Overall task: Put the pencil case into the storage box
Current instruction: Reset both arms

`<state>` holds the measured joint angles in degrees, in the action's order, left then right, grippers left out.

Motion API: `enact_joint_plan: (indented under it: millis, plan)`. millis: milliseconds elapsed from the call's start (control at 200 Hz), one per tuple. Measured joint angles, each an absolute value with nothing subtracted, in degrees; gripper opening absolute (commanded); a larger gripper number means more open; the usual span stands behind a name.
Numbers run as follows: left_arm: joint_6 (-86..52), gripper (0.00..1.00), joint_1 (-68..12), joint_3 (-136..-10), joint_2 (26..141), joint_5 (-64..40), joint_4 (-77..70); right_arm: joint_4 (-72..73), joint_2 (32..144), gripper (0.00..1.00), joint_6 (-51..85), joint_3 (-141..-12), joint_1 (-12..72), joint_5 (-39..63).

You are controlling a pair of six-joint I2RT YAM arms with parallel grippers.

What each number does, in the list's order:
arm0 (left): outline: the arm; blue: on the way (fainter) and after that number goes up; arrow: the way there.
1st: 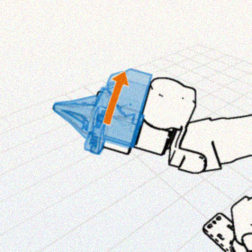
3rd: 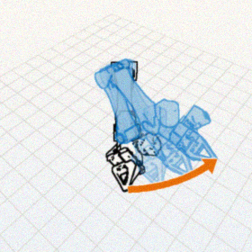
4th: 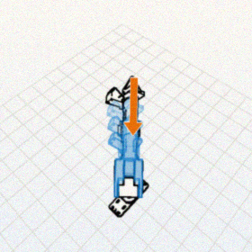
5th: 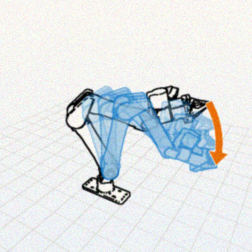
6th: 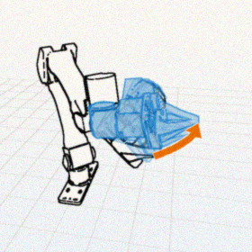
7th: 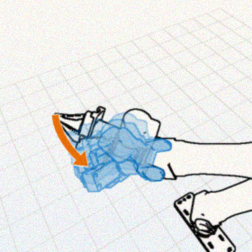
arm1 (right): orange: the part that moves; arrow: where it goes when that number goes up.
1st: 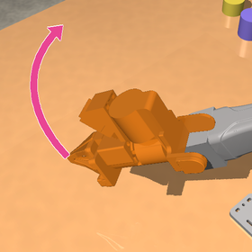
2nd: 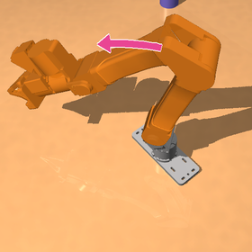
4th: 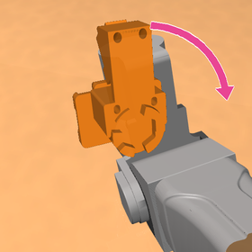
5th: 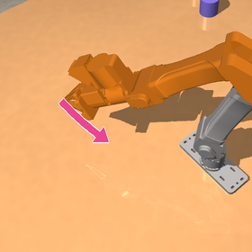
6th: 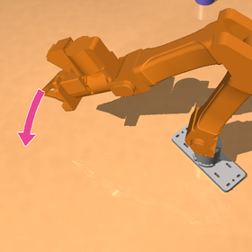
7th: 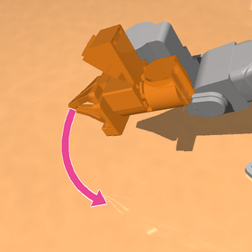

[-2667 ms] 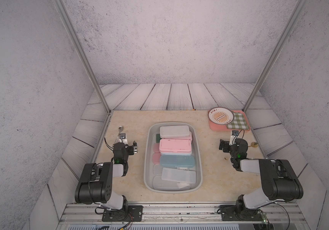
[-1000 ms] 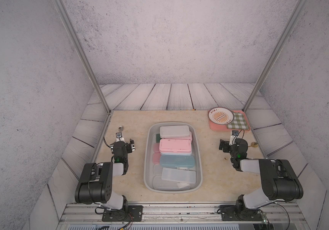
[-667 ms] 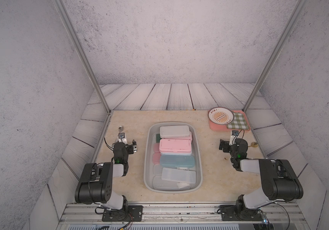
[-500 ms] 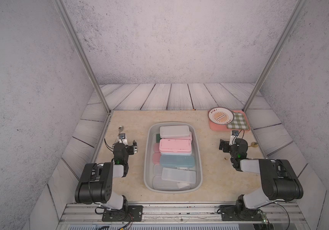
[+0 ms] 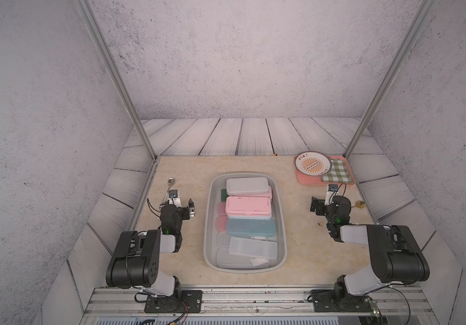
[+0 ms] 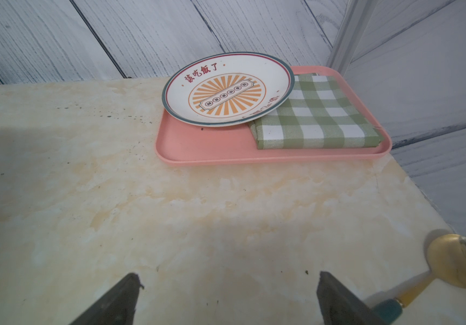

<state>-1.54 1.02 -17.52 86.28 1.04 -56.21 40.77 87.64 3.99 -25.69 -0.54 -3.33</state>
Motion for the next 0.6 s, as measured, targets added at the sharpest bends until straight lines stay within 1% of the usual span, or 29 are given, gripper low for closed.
enact_joint_plan:
  millis: [285, 600]
  plan:
    - [-2.39, 1.0, 1.15, -17.54, 86.28, 2.39, -55.66, 40.77, 87.64, 0.99, 3.99, -25.69, -0.54, -3.36]
    - [-2.39, 1.0, 1.39, -17.52, 86.28, 1.34, -55.92, 40.77, 87.64, 0.99, 3.99, -25.69, -0.54, -3.36]
